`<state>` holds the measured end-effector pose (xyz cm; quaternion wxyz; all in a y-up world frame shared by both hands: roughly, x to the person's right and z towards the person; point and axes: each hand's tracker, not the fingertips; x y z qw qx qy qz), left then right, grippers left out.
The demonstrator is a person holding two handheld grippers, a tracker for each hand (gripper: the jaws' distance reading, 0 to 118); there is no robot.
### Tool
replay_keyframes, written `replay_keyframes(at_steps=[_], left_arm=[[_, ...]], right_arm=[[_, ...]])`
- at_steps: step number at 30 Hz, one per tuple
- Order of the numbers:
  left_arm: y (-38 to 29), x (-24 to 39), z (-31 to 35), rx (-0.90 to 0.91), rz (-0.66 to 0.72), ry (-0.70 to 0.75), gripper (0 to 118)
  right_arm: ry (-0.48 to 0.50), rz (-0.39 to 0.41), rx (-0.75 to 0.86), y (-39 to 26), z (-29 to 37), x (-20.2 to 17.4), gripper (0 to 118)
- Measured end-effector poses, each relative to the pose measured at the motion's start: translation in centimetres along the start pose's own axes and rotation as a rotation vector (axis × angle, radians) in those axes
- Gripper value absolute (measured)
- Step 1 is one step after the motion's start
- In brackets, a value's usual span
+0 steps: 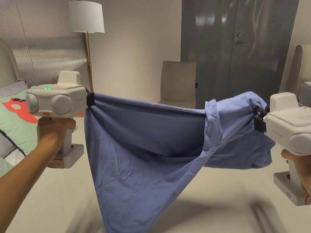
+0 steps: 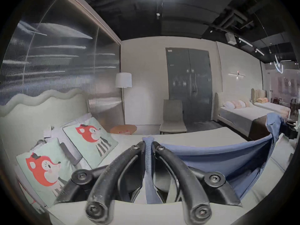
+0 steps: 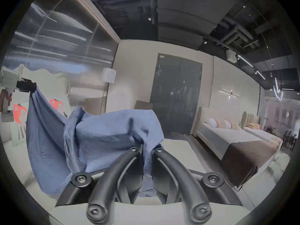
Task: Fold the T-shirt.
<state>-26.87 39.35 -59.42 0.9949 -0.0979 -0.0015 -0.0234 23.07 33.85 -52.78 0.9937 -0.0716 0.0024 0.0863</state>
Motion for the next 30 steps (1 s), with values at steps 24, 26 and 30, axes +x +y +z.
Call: replay_keyframes(at_steps=[24, 26, 30], left_arm=[[-26.8, -1.2, 10.3, -0.405, 0.028, -0.061, 2], [-28.7, -2.0, 13.1, -0.429, 0.02, -0.065, 2], [-31.7, -3.1, 19.2, -0.458, 0.058, -0.071, 2]], right_arm=[[0.101, -0.165, -0.386, -23.2, 11.0, -3.8, 9], [0.11, -0.187, -0.394, -24.4, 13.7, -3.6, 9], [0.118, -0.231, -0.414, -25.7, 20.2, -4.7, 9]])
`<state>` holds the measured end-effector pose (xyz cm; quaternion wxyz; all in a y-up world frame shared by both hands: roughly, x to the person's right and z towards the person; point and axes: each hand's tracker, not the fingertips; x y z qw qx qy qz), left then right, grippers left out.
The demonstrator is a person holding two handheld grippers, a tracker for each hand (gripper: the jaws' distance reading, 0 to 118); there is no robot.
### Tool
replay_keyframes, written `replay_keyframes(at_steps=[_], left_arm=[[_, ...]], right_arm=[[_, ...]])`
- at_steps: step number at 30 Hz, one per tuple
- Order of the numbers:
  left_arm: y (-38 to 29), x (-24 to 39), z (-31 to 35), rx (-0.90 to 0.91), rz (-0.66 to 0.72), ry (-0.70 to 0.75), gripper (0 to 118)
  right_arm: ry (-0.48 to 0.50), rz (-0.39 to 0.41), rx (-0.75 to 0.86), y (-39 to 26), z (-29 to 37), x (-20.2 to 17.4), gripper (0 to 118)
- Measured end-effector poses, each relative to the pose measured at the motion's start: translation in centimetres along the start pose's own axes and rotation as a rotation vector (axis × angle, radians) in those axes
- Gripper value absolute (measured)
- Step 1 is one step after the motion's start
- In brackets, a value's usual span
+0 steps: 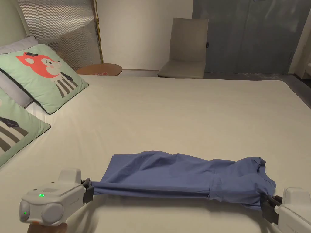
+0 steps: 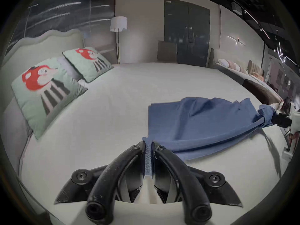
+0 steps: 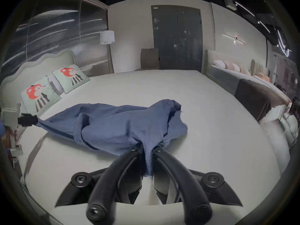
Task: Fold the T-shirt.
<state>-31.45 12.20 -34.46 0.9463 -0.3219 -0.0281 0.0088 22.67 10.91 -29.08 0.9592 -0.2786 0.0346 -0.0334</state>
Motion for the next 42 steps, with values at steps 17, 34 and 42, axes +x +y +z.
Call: replay_keyframes(at_steps=[17, 34, 42], left_arm=[[-15.2, -1.4, 9.0, -0.161, 0.006, 0.005, 2], [-5.7, 2.6, 14.1, 0.117, 0.101, -0.075, 107], [0.0, 6.1, 18.8, 0.408, 0.106, -0.121, 107]], right_arm=[[-0.052, -0.085, -0.138, -15.4, 10.7, -2.0, 9], [-0.128, -0.058, 0.136, -3.2, 16.5, -1.9, 100], [-0.144, -0.013, 0.431, 3.7, 22.4, -4.3, 100]])
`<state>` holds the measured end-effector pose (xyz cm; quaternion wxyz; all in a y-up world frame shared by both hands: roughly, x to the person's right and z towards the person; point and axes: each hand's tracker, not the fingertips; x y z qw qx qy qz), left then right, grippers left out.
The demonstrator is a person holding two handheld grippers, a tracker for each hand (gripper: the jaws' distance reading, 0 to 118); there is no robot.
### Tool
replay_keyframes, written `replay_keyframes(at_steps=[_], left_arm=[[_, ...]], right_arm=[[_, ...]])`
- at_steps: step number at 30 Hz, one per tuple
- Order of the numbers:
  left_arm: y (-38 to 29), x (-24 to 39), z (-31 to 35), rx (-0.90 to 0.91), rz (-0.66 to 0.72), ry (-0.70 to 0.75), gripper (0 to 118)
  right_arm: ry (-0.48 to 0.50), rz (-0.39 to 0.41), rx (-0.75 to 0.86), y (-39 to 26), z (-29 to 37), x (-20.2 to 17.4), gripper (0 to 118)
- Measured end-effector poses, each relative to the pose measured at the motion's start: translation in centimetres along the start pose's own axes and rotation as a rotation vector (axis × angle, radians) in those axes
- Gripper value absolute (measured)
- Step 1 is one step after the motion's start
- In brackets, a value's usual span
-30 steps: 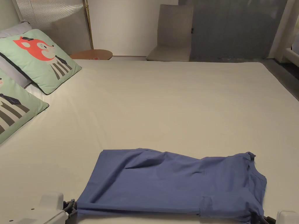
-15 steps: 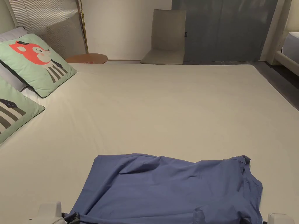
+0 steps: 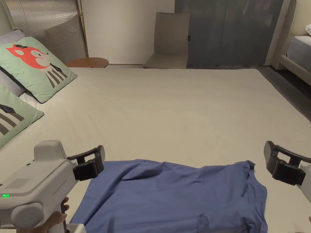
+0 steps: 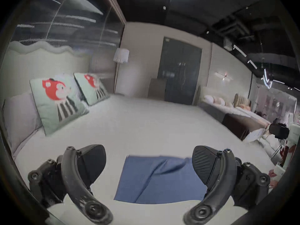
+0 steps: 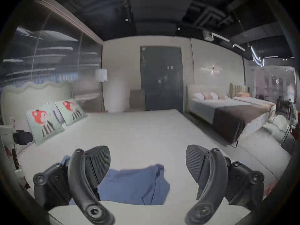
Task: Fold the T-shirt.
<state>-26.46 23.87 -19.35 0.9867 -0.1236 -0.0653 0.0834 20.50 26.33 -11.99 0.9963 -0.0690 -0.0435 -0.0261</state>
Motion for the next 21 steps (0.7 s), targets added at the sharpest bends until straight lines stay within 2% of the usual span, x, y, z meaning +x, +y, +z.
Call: replay_keyframes(at_steps=[3, 5, 6, 7, 8, 9, 14, 21], left_arm=[[0.8, 1.0, 0.8, 0.054, 0.014, 0.004, 97], [0.9, 1.4, 1.3, 0.091, 0.042, 0.004, 72], [0.8, 1.4, 1.4, 0.097, 0.042, 0.0, 57], [0.8, 1.5, 1.6, 0.103, 0.043, 0.001, 24], [0.7, 1.7, 1.6, 0.104, 0.037, 0.004, 0], [0.6, 1.8, 1.9, 0.101, 0.024, 0.005, 0], [-0.3, 1.1, 1.5, 0.048, -0.018, -0.015, 0], [-0.8, 0.3, 0.9, 0.018, 0.003, -0.016, 0]], right_arm=[[-0.022, 0.028, 0.041, 0.3, 0.3, -0.6, 98], [-0.035, 0.048, 0.075, 0.4, 0.8, -1.1, 80], [-0.05, 0.059, 0.077, 0.4, 0.9, -1.4, 65], [-0.055, 0.063, 0.08, 0.4, 1.0, -1.5, 36], [-0.052, 0.068, 0.087, 0.3, 1.1, -1.5, 8], [-0.064, 0.072, 0.089, 0.3, 1.2, -1.7, 1], [-0.049, 0.068, 0.082, 0.4, 1.5, -1.9, 0], [-0.047, 0.064, 0.066, 0.2, 1.2, -1.6, 0]])
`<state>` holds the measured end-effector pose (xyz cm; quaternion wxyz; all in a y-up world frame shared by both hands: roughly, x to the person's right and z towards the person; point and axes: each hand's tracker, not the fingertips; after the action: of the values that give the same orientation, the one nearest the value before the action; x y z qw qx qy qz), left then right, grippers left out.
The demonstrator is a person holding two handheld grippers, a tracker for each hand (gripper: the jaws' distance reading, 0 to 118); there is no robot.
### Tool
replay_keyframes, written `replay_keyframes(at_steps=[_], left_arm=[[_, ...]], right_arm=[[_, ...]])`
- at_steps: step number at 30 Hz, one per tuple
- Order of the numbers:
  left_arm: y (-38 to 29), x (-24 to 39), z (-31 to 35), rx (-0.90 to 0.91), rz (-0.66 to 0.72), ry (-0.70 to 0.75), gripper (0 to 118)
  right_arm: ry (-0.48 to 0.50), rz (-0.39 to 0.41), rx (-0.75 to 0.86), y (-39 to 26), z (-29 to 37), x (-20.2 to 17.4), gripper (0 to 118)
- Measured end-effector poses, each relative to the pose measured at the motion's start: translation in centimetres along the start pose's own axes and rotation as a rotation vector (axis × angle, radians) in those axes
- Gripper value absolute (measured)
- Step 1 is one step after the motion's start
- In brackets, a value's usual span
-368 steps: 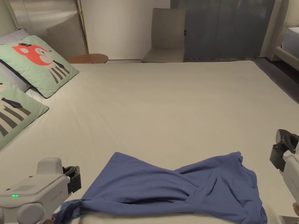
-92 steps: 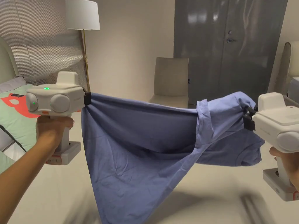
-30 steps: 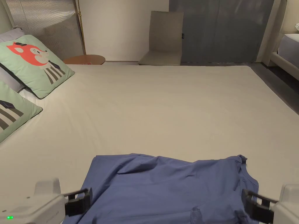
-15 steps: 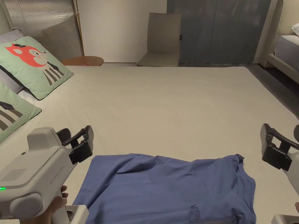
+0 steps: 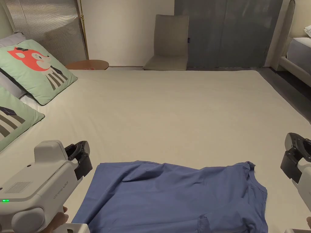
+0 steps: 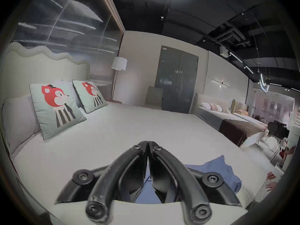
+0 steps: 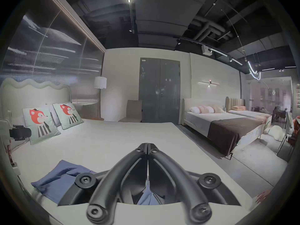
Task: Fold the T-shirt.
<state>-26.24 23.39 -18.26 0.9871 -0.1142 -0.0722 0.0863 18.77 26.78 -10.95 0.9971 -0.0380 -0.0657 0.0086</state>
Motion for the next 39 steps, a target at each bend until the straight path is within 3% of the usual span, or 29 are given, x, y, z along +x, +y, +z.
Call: replay_keyframes(at_steps=[15, 20, 21, 23, 24, 25, 33, 39], left_arm=[[-0.5, -1.3, -2.2, -0.077, -0.04, 0.02, 0], [-1.1, -2.4, -2.5, -0.169, 0.009, 0.036, 1], [-1.3, -2.5, -2.3, -0.192, 0.02, 0.058, 10], [-2.1, -3.2, -2.2, -0.276, 0.041, 0.081, 69], [-2.7, -3.7, -2.2, -0.322, 0.057, 0.087, 92], [-3.4, -3.9, -2.1, -0.364, 0.058, 0.091, 108], [-9.6, -7.1, -0.7, -0.558, 0.084, 0.201, 108], [-13.8, -8.1, -1.4, -0.654, 0.081, 0.227, 94]], right_arm=[[0.005, -0.004, -0.026, -1.1, -2.1, 0.8, 0], [0.006, -0.001, -0.032, -1.1, -1.6, 0.3, 0], [0.007, -0.002, -0.035, -1.2, -1.6, 0.2, 0], [0.01, -0.007, -0.039, -1.3, -1.7, 0.3, 0], [0.009, -0.007, -0.041, -1.4, -1.7, 0.3, 1], [0.01, -0.006, -0.043, -1.5, -1.8, 0.3, 0], [0.032, -0.015, -0.071, -2.0, -2.3, -0.1, 1], [0.046, -0.016, -0.095, -2.8, -2.4, -0.2, 1]])
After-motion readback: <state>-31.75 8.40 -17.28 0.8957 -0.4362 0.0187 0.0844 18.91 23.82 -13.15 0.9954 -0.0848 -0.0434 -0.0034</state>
